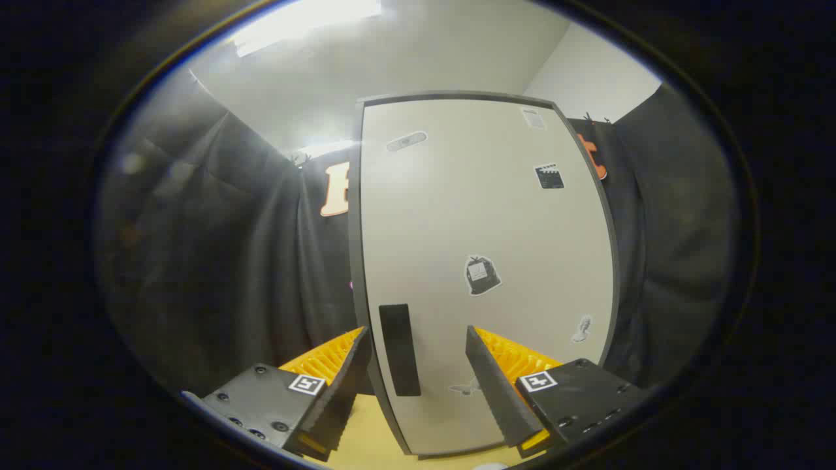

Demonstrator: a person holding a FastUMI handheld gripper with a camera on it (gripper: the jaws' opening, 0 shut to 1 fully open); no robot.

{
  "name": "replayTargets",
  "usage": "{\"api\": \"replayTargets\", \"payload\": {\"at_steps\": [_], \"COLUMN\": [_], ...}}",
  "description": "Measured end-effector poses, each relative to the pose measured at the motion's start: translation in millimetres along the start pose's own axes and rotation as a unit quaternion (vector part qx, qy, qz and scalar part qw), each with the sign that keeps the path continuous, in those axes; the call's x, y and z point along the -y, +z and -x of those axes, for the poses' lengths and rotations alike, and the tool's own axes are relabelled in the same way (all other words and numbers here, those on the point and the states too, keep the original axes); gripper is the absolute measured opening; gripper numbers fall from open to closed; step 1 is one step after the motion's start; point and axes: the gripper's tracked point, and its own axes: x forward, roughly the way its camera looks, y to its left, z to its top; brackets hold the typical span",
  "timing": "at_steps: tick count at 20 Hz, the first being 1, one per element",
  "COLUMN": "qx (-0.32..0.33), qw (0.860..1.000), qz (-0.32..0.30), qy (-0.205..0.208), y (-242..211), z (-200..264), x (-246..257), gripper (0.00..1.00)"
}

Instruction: Open the shoe cabinet door, grab the shoes and put them into the shoe cabinet, then close the shoe cabinet door.

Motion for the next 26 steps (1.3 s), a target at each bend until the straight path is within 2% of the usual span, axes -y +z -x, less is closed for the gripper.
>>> {"api": "replayTargets", "payload": {"at_steps": [12,26], "qx": [-0.015,-0.053], "qw": [0.999,0.998], "qz": [-0.018,-0.009], "qy": [0.024,0.013], "y": [-17,-55], "z": [-29,-67], "x": [-19,-15], "gripper": [0.92,0.92]}}
